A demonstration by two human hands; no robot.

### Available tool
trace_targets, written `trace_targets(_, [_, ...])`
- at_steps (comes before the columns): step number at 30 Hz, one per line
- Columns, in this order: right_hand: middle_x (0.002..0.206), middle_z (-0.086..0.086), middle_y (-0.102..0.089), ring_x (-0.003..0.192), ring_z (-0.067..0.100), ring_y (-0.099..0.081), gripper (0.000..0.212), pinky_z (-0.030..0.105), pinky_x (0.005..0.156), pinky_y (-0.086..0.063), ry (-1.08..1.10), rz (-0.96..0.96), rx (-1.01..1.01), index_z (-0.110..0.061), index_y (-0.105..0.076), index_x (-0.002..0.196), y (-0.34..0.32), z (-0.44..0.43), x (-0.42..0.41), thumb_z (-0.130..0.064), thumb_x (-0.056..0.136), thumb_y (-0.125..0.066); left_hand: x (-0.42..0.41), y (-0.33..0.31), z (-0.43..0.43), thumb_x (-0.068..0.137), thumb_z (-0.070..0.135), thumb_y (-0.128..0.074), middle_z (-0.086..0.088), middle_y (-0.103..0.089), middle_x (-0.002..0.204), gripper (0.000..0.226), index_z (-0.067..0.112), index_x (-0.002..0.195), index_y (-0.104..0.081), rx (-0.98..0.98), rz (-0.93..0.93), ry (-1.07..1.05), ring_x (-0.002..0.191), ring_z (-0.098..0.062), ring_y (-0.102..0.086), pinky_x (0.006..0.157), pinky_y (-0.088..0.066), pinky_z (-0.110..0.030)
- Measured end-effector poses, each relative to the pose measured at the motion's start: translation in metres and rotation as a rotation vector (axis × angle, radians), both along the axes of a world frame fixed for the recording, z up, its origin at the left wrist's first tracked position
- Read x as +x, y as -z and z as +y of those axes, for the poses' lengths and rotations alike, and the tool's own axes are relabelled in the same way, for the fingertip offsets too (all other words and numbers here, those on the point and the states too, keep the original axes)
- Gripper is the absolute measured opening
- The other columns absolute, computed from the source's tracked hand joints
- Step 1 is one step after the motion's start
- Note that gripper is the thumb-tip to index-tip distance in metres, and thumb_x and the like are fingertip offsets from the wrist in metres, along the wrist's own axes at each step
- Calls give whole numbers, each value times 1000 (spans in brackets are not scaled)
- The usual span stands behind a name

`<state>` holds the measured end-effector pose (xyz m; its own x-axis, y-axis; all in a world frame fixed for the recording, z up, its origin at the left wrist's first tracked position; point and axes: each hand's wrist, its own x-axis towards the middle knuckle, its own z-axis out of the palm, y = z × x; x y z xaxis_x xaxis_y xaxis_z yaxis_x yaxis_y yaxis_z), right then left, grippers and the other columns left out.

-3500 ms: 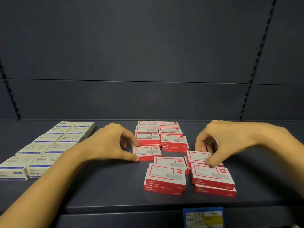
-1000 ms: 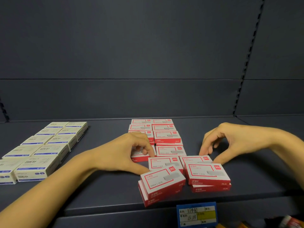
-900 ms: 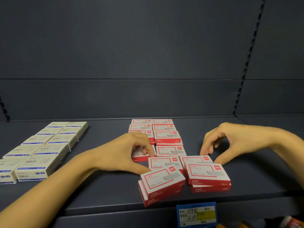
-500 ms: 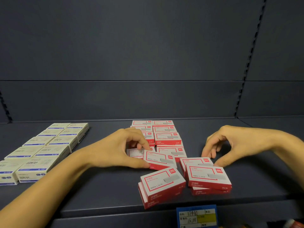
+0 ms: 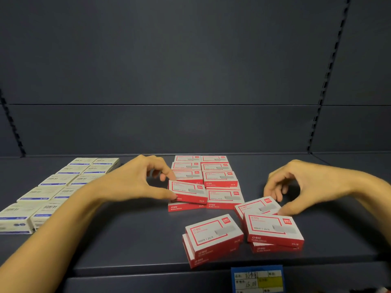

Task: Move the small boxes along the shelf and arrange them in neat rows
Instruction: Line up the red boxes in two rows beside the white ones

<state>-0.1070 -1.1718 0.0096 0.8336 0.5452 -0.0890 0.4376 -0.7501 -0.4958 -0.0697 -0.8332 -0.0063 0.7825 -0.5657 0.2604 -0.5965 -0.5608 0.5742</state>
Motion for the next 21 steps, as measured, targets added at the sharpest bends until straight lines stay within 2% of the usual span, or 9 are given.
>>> trace_targets(5, [87, 8, -71, 76, 18, -65, 24, 24, 72, -51, 2, -61, 166, -26, -73, 88, -11, -6, -1, -32, 67, -80, 4, 2, 4, 60, 40, -81, 5, -59, 78, 28, 29, 84, -73, 33, 31, -19, 75, -16, -54, 72, -43, -30])
trace_targets(7, [84, 5, -72, 69, 12, -64, 21, 25, 68, -52, 27, -98, 221, -28, -73, 87, -11, -3, 0, -31, 67, -80, 5, 4, 3, 59, 39, -82, 8, -58, 75, 28, 29, 84, -73, 50, 29, -22, 69, -8, -52, 67, -42, -23])
trace_targets(10, [78, -3, -73, 63, 2, -62, 20, 18, 61, -50, 73, -160, 244, -31, -74, 84, -4, 11, 4, -31, 65, -81, 7, 5, 3, 54, 48, -78, 10, -58, 75, 37, 28, 85, -73, 68, 28, -17, 68, -3, -53, 62, -40, -13])
trace_targets(15, [73, -13, -72, 61, -1, -63, 20, 8, 54, -44, 132, -186, 231, -28, -74, 81, 11, 32, 12, -34, 64, -81, 8, 6, 4, 52, 53, -76, 13, -57, 78, 44, 30, 89, -70, 77, 5, -36, 72, 1, -54, 62, -40, -11])
trace_targets(18, [78, -12, -73, 69, 1, -67, 25, 8, 58, -46, 170, -172, 206, -28, -73, 87, 15, 37, 16, -38, 64, -80, 4, 5, 1, 51, 55, -75, 11, -60, 80, 43, 29, 86, -70, -23, -24, -62, 72, -5, -53, 67, -44, -22])
trace_targets(21, [88, -11, -71, 79, 3, -66, 36, 15, 69, -53, 176, -181, 99, -29, -71, 100, 16, 40, 15, -43, 68, -76, -7, 4, -8, 56, 50, -74, 9, -61, 76, 37, 22, 78, -70, -105, -8, 27, 68, -2, -51, 64, -42, -17])
